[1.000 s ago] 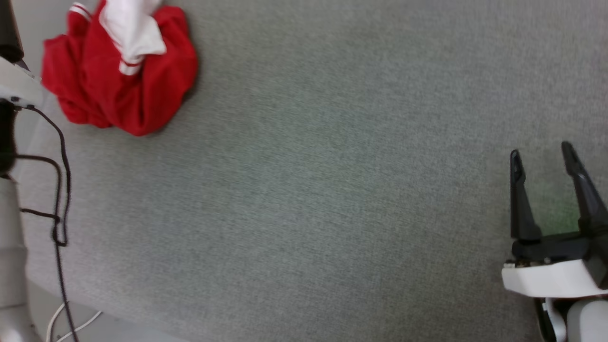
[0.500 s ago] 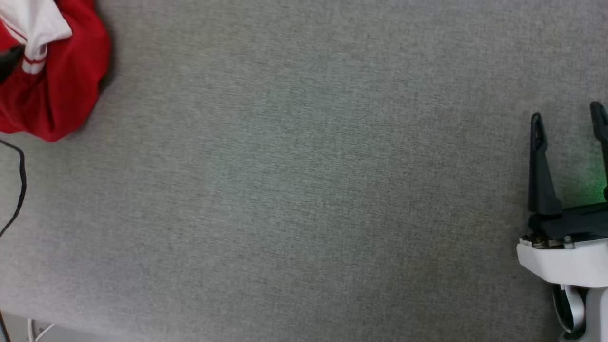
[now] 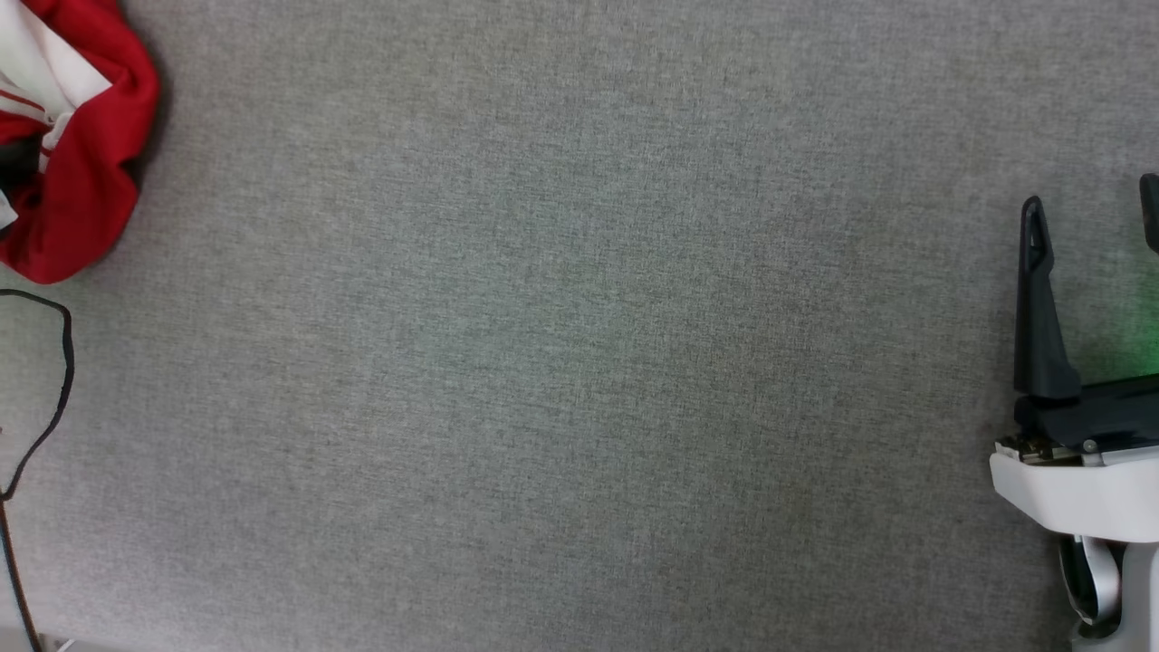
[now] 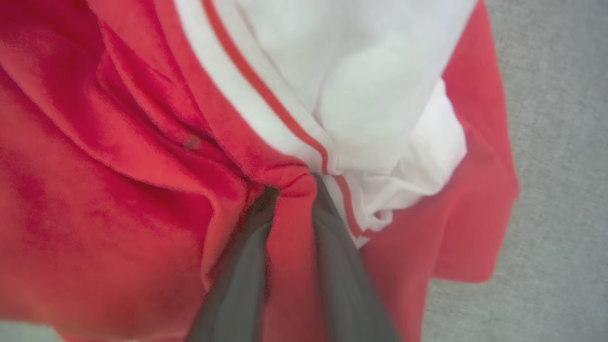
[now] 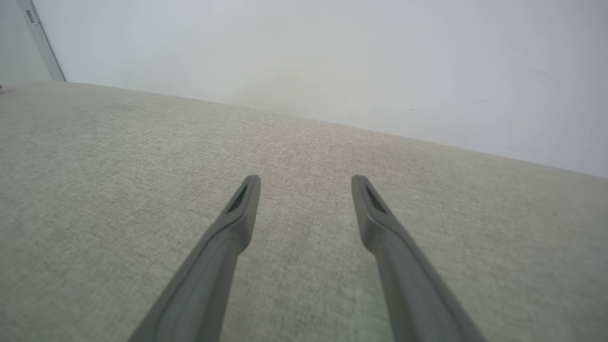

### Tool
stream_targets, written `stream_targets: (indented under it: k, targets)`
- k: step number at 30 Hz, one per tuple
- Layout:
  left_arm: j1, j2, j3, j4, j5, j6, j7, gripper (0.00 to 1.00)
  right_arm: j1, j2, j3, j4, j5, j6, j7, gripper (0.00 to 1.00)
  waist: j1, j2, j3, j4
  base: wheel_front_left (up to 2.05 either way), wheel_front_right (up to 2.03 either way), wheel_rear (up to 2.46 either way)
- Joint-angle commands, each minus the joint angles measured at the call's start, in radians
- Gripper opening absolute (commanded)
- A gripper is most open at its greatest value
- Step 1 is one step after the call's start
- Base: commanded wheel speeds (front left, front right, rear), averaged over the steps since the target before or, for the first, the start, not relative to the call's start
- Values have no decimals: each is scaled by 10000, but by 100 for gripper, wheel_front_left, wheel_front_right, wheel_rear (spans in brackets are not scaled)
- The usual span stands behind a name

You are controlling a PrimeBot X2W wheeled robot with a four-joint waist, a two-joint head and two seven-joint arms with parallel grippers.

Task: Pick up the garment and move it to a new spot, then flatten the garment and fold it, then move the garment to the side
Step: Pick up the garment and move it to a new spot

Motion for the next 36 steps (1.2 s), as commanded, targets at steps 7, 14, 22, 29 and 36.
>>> stream_targets:
  k: [7, 14, 22, 29, 36]
  targets:
    - [-515, 571, -397, -485, -196, -4, -712, 0, 202, 132, 73, 288, 91, -7, -6, 100, 0, 0, -876, 54, 0, 0, 0]
    - [-1333, 1328, -1723, -2297, -361, -3, -1170, 0, 485, 379, 219, 614, 285, -7, -6, 100, 0, 0, -2280, 11, 0, 0, 0]
    - [-2275, 1002, -3537, -3985, -203, -3, -1194, 0, 710, 490, 286, 779, 436, -7, -6, 100, 0, 0, -3240, -531, 0, 0, 0]
    - [-2742, 107, -5149, -4912, -185, 2, -1390, 0, 885, 499, 312, 907, 954, -7, -6, 100, 0, 0, -3793, -1506, 0, 0, 0]
    - [-2597, -1029, -6878, -5316, -147, 1, -1743, 0, 1043, 497, 194, 980, 1200, -7, -6, 100, 0, 0, -3993, -2362, 0, 0, 0]
